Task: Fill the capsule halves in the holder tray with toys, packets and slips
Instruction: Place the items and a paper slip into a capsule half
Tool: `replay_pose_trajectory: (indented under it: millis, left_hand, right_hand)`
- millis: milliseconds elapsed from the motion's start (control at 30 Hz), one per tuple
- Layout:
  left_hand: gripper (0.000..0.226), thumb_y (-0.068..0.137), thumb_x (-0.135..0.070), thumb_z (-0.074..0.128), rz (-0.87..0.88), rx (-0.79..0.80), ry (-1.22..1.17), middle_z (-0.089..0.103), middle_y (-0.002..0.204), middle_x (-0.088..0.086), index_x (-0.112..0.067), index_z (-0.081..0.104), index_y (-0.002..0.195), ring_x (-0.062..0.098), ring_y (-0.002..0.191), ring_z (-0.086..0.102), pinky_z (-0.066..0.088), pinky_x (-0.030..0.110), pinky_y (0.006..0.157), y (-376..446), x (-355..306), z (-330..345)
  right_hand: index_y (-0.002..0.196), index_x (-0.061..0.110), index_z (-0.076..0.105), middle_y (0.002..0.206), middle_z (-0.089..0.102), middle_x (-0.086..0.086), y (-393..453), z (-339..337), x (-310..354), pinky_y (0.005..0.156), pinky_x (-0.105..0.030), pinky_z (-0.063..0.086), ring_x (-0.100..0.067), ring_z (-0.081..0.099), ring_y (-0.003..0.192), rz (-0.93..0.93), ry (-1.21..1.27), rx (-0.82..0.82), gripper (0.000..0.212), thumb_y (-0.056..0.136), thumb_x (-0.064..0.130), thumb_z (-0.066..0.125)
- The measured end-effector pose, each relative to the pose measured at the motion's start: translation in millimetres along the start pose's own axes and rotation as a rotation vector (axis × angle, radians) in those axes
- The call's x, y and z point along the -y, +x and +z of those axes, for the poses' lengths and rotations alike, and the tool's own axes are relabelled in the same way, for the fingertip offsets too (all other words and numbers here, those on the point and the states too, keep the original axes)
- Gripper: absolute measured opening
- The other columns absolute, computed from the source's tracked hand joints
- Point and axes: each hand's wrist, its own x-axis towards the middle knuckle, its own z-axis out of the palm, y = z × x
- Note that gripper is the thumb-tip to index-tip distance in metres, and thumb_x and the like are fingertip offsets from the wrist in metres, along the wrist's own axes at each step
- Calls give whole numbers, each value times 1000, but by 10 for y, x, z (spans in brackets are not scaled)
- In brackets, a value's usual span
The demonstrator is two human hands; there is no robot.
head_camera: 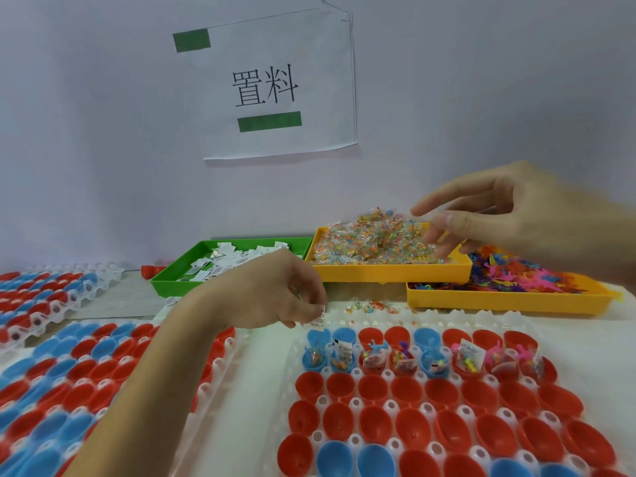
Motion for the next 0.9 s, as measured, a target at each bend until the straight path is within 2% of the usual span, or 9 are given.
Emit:
replay_pose_trajectory:
  millis: [67, 100, 167, 267, 433, 633, 833, 900]
  left_hand:
    - [4, 86, -19, 73, -2, 16, 73, 73, 79, -3, -21, 75, 83, 24, 74, 67, 55, 34, 71, -11, 0, -16]
    - [4, 86, -20, 74, -10, 25, 82, 73, 80, -2, -23, 75, 83, 22, 71, 65, 53, 34, 69, -19, 12, -21]
    - [5, 85, -21, 76, -35, 52, 85, 73, 79, -1, -24, 75, 82, 14, 65, 62, 51, 25, 62, -26, 38, -28]
    - [6, 85, -20, 75, -66, 56, 101, 74, 77, 0, -23, 74, 81, 16, 69, 69, 55, 23, 63, -2, 60, -19]
    - [6, 86, -19, 75, -77, 51, 123, 75, 78, 0, -22, 73, 81, 10, 65, 69, 57, 23, 67, 41, 71, 19]
    - [6, 87, -17, 74, -75, 92, 108, 76, 86, 7, -13, 74, 91, 22, 77, 72, 61, 33, 76, 63, 69, 52]
    - [3, 87, -11, 74, -106, 158, 75, 76, 89, 11, -11, 70, 88, 14, 70, 71, 59, 23, 68, 82, 54, 105]
    - [4, 87, -9, 73, -119, 157, 64, 75, 89, 13, -11, 70, 87, 16, 70, 70, 60, 24, 70, 81, 60, 100]
  right_hand:
    - [98, 47, 73, 90, 78, 8, 0, -4, 8, 72, -27, 59, -12, 75, 80, -1, -15, 2, 26, 93, 24, 60]
    - [98, 48, 73, 90, 78, 9, 0, -1, 14, 70, -25, 59, -11, 75, 80, -2, -22, 6, 28, 93, 24, 60]
    - [97, 48, 73, 90, 78, 8, 0, 8, 17, 67, -20, 59, -10, 75, 80, 2, -20, 10, 29, 94, 22, 60]
    - [96, 46, 74, 89, 78, 7, 7, 26, 13, 70, -10, 54, -10, 75, 79, 15, -14, 14, 30, 95, 19, 59]
    - [96, 45, 74, 89, 78, 8, 21, 48, 18, 73, -11, 56, -10, 75, 79, 33, -36, 26, 29, 95, 20, 60]
    - [96, 46, 73, 89, 78, 7, 14, 59, 31, 79, -14, 56, -10, 75, 79, 40, -34, 30, 30, 95, 19, 60]
    - [96, 46, 73, 90, 78, 7, 16, 39, 7, 78, -12, 55, -11, 75, 81, 49, -21, 27, 30, 95, 19, 60]
    - [96, 46, 73, 90, 78, 7, 12, 35, -2, 78, -12, 55, -11, 75, 81, 48, -20, 31, 31, 96, 19, 59]
